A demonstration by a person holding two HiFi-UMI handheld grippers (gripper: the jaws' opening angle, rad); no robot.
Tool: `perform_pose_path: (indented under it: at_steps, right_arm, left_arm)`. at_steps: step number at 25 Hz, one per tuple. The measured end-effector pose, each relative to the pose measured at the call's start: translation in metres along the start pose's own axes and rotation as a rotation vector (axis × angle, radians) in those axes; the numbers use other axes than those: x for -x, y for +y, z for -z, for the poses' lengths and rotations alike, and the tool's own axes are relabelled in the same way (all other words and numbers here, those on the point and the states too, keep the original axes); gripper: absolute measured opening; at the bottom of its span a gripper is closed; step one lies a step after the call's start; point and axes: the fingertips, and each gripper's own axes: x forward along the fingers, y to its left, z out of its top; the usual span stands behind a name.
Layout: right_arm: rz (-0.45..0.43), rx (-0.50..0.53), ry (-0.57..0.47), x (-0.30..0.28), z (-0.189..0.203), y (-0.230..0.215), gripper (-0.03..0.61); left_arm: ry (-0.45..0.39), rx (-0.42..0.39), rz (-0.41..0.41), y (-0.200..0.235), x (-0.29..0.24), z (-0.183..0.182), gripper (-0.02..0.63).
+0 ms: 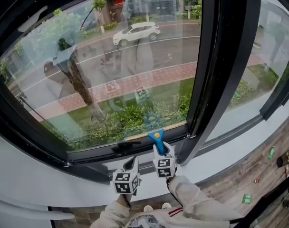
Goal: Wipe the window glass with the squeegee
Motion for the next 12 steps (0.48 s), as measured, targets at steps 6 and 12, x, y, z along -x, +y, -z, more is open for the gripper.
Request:
perform_pose_path:
  at_steps: [6, 12]
  right_arm:
    - [-0.022, 0.003, 0.034, -0.005, 0.014, 0.001, 0.138]
    - [-0.019, 0.014, 0.043, -0.006, 0.012, 0.002, 0.138]
  left_arm:
    - [0.01, 0.001, -0.015, -0.003, 0.0, 0.006, 0.0]
    - [0.015, 0.01, -0.049, -0.002, 0.005, 0.01, 0.0]
